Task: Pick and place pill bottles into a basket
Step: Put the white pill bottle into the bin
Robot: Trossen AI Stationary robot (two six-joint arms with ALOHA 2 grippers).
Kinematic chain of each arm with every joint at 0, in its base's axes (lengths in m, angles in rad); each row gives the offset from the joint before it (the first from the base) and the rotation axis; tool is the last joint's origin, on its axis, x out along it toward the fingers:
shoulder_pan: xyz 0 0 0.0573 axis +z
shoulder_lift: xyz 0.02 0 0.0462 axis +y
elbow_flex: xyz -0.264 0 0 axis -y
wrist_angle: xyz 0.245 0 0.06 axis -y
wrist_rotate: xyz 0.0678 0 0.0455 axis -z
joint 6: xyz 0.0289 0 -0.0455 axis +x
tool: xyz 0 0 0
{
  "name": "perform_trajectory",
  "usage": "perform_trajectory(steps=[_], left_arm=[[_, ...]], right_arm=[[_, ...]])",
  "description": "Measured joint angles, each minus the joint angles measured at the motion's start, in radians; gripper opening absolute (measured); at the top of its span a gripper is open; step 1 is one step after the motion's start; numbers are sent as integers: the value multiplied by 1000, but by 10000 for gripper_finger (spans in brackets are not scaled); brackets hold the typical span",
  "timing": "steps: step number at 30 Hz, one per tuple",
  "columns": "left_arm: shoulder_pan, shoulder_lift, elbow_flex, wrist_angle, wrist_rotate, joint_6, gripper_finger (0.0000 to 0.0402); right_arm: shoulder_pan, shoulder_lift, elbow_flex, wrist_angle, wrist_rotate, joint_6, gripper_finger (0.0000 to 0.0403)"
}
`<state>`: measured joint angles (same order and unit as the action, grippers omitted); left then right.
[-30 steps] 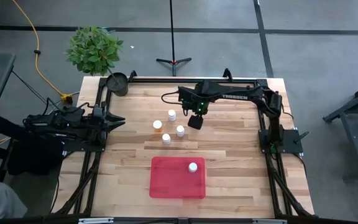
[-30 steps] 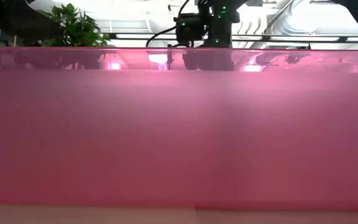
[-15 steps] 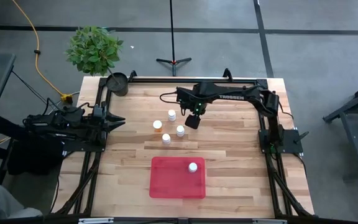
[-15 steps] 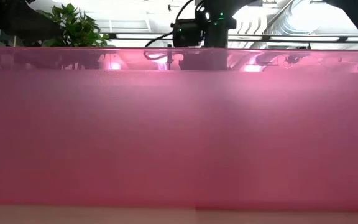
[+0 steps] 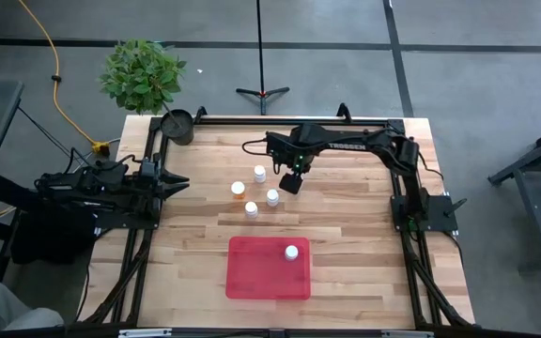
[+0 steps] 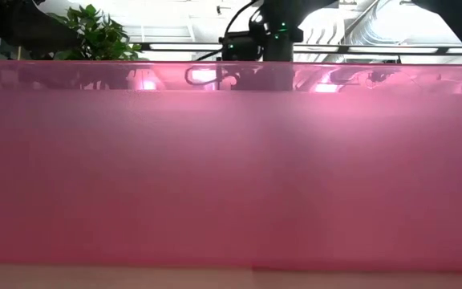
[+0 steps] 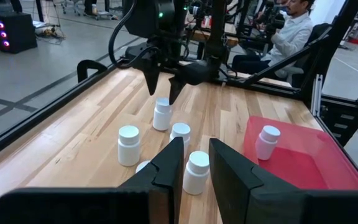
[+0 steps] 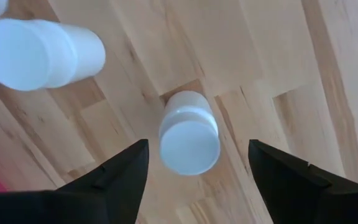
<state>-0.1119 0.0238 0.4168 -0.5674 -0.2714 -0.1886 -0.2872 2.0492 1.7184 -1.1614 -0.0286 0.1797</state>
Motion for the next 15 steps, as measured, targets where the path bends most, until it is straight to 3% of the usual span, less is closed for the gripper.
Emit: perform_trajectory(steps=[15], left_arm=[[0,0,0,0,0,0,111]], right_arm=[[-8,1,0,-14,-12,7,282]])
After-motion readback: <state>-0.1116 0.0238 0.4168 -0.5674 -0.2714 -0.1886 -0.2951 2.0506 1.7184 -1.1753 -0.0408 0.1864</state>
